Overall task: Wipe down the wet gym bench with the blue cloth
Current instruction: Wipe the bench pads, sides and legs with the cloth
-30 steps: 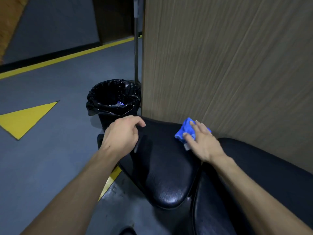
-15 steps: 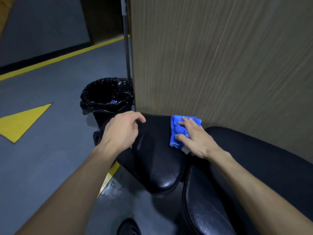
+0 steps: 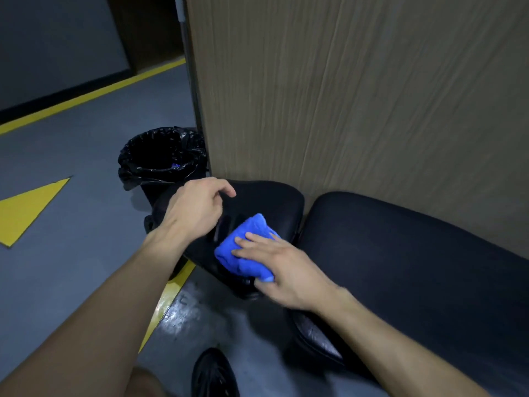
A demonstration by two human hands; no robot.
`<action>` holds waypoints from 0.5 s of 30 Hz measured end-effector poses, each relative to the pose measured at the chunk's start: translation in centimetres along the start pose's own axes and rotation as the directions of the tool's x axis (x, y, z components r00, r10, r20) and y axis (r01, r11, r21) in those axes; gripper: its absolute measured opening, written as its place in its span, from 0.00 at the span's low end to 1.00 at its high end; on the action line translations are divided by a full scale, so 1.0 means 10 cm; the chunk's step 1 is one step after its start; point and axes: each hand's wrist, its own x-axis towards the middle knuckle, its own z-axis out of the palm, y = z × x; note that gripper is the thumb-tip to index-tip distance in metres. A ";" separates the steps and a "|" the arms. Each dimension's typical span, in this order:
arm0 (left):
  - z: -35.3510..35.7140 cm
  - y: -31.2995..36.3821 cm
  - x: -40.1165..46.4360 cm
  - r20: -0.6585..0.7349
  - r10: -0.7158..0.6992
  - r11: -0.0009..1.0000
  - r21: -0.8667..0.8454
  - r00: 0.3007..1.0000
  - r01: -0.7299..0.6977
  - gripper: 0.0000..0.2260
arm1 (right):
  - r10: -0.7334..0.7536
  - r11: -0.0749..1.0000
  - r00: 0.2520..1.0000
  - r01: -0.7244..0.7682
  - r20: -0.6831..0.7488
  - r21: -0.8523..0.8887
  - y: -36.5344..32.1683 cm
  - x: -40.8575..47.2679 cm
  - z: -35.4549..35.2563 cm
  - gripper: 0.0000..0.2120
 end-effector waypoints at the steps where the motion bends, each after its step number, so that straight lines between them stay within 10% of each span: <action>1: 0.01 0.05 -0.01 0.007 0.012 1.000 -0.008 1.000 -0.012 0.16 | 0.050 0.999 0.998 -0.050 -0.024 0.011 0.06 0.00 -0.12 0.31; 7: 0.05 0.30 -0.06 0.063 0.069 0.997 -0.041 0.996 -0.066 0.17 | 0.349 0.933 0.929 -0.356 -0.125 -0.045 0.53 -0.55 -0.66 0.27; 15: 0.19 0.62 -0.07 0.127 0.156 0.988 -0.045 0.980 -0.151 0.17 | -0.007 0.997 0.994 0.015 0.105 -0.077 0.08 -1.42 -0.53 0.32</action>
